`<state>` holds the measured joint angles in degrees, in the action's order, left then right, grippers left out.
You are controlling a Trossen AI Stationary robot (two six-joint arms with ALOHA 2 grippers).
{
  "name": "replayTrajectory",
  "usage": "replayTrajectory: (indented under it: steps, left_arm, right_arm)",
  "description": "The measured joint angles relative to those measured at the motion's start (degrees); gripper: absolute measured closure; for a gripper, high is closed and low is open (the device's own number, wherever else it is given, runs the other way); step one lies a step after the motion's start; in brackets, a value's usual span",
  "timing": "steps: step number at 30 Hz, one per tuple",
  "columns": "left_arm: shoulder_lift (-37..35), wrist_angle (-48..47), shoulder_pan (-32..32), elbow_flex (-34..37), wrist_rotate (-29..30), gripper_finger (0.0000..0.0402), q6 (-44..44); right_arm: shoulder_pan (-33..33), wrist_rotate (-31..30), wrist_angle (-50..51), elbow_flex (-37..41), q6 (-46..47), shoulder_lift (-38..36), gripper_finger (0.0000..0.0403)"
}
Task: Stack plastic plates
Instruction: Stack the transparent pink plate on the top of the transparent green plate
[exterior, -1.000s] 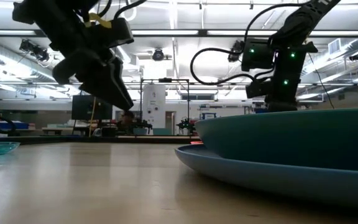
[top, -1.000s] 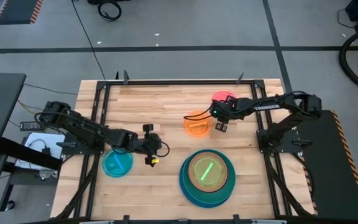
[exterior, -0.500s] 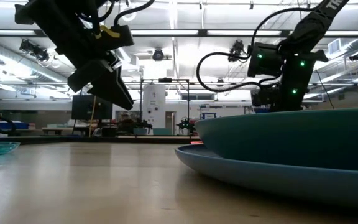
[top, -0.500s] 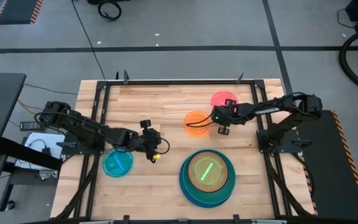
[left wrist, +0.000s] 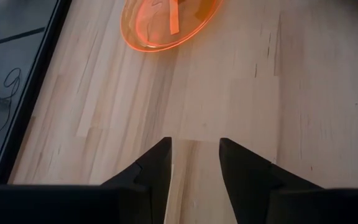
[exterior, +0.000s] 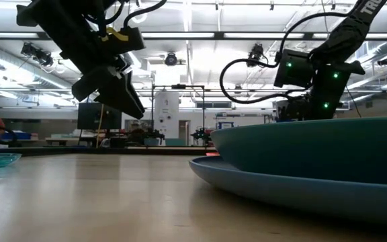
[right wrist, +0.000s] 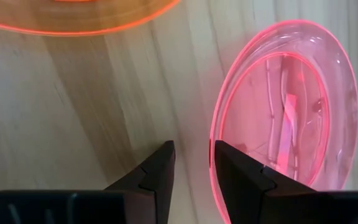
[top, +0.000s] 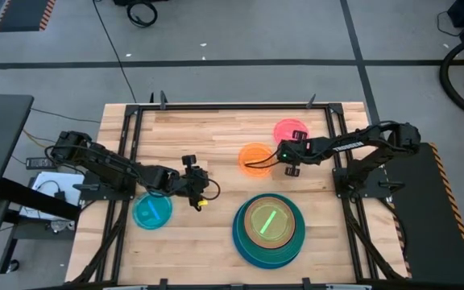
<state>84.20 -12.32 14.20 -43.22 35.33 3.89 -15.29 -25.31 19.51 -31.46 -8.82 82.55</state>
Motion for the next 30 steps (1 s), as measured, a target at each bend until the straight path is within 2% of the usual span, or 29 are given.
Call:
replayTrajectory:
  steps: [10,14,20,26,30]
  left_arm:
    - [0.00,0.04,0.00,0.00,-0.03,0.0260,-0.06]
    - [0.00,0.04,0.00,0.00,-0.04,0.0260,-0.08]
    - [0.00,0.04,0.17,0.00,-0.04,0.0260,-0.08]
    - [0.02,0.02,0.17,0.00,-0.07,0.0260,-0.06]
    - [0.02,0.04,0.17,0.00,-0.07,0.0260,2.08]
  right_arm:
    - [-0.61,-0.28,0.44,0.17,-0.37,-2.09,0.0275]
    - [-1.86,2.40,0.07,0.93,-0.38,-2.01,0.0283]
    - [-3.23,3.74,-1.10,2.40,0.26,-2.28,0.0323]
    - [-3.30,6.34,-1.76,2.51,0.00,-2.24,0.0388]
    - [-3.28,6.42,-2.46,2.59,0.07,-2.19,0.0393]
